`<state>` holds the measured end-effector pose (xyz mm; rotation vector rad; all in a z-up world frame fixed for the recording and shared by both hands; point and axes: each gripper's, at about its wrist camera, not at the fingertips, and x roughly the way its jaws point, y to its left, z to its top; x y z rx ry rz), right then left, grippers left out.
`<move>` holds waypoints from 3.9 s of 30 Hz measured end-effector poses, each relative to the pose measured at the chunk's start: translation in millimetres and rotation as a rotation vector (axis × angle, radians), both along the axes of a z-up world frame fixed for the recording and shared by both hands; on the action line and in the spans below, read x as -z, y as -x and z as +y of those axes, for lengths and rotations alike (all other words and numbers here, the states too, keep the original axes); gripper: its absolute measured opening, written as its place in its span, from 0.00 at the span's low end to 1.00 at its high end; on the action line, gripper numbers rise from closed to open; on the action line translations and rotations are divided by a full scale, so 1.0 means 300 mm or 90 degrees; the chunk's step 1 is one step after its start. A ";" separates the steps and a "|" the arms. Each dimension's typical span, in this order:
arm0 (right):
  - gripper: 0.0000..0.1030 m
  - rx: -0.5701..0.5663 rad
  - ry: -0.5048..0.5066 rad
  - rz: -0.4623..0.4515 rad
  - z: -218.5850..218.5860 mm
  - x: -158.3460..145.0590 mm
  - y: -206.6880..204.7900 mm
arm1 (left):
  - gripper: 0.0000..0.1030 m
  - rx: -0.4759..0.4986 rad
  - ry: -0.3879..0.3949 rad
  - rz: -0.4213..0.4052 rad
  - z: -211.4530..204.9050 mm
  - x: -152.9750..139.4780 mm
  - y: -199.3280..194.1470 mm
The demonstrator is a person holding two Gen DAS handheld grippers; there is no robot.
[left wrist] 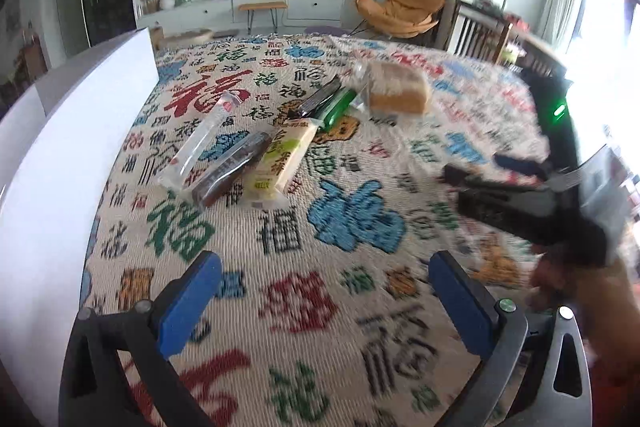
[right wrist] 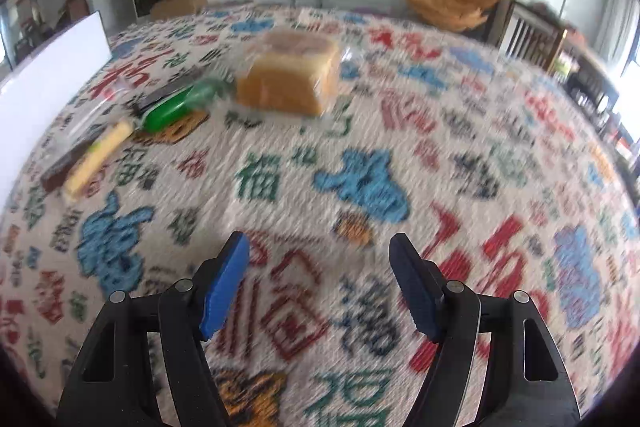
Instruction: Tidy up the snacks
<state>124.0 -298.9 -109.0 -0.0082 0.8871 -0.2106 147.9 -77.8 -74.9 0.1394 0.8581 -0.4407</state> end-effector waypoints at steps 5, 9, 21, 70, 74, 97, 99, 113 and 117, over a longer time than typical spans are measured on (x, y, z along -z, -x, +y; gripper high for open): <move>0.90 0.013 -0.081 0.019 -0.094 0.021 -0.056 | 0.99 -0.047 -0.053 0.005 -0.034 0.081 -0.113; 0.91 0.010 -0.108 0.007 -0.111 0.028 -0.044 | 0.99 -0.075 -0.048 0.055 0.006 0.123 -0.163; 0.93 0.004 -0.078 0.022 -0.095 0.049 -0.054 | 1.00 -0.092 -0.061 0.068 0.012 0.140 -0.163; 0.93 0.005 -0.076 0.023 -0.088 0.050 -0.061 | 1.00 -0.090 -0.059 0.069 0.011 0.141 -0.166; 0.93 0.005 -0.076 0.023 -0.088 0.050 -0.061 | 1.00 -0.090 -0.059 0.068 0.011 0.141 -0.166; 0.93 0.005 -0.076 0.023 -0.088 0.050 -0.062 | 1.00 -0.090 -0.059 0.068 0.011 0.141 -0.166; 0.93 0.005 -0.076 0.023 -0.088 0.050 -0.061 | 1.00 -0.090 -0.059 0.068 0.011 0.141 -0.166; 0.93 0.005 -0.076 0.023 -0.086 0.051 -0.063 | 1.00 -0.090 -0.059 0.068 0.011 0.142 -0.166; 0.93 0.005 -0.076 0.023 -0.090 0.048 -0.059 | 1.00 -0.090 -0.059 0.068 0.011 0.142 -0.166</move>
